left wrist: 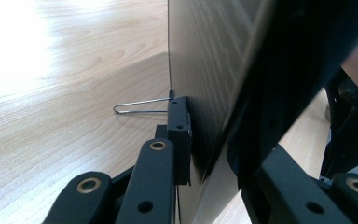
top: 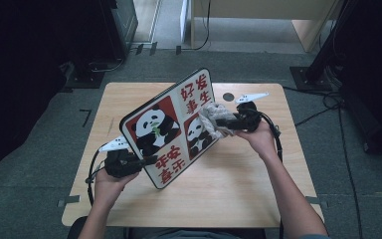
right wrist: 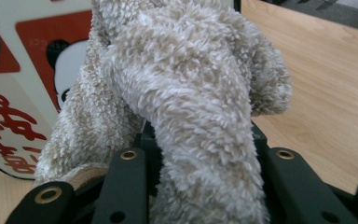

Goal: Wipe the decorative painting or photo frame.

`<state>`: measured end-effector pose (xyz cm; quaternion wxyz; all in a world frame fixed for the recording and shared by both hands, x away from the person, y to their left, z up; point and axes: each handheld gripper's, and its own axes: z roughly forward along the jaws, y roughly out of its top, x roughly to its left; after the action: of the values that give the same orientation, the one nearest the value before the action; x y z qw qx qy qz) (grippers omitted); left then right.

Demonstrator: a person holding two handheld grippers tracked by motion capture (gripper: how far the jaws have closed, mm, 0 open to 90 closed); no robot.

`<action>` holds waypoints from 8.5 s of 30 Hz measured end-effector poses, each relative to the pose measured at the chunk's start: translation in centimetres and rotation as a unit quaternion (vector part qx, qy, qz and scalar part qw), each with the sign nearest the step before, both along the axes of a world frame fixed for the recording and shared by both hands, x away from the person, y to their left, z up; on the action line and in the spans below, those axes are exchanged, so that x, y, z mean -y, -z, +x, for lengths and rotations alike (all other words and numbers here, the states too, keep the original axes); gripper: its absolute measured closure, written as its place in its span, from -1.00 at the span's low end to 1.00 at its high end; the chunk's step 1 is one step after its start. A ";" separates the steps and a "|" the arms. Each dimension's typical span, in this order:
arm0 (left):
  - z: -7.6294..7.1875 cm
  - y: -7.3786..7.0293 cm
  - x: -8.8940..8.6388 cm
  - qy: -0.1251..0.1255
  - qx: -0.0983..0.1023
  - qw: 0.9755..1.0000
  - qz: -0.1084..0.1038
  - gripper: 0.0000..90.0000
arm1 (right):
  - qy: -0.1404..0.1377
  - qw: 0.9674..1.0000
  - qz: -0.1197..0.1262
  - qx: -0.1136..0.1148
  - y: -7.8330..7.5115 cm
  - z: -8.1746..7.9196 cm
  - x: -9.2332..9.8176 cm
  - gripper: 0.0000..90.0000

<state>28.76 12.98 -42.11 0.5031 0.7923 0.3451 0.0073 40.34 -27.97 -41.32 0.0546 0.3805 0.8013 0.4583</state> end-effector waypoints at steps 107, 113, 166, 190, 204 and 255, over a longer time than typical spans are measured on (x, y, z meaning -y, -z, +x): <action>0.1 0.0 -0.1 0.000 0.004 1.000 0.000 0.76 | -0.076 0.995 0.008 0.057 -13.3 0.8 -4.9 0.45; 0.1 0.0 -0.1 0.002 0.005 1.000 0.000 0.75 | -0.079 0.995 0.015 0.052 -11.9 0.8 -4.5 0.45; -0.3 0.0 -0.1 -0.014 0.009 1.000 -0.008 0.70 | -0.082 0.997 0.011 0.008 -5.8 0.0 -3.0 0.45; -0.4 -0.2 -0.3 -0.020 0.002 1.000 -0.010 0.63 | -0.084 0.996 -0.007 -0.012 -2.8 -0.7 -2.7 0.45; -0.5 -0.2 -0.4 -0.016 0.004 1.000 -0.013 0.54 | -0.084 0.996 -0.019 -0.026 -0.9 -1.1 -2.6 0.45; 0.1 -0.4 -0.6 -0.001 0.002 1.000 -0.022 0.54 | -0.098 0.987 -0.072 -0.103 7.1 -2.6 -2.4 0.44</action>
<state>28.86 13.58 -41.71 0.5212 0.7808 0.3445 0.0017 37.77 -25.53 -48.41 -0.0460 0.3406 0.8670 0.3609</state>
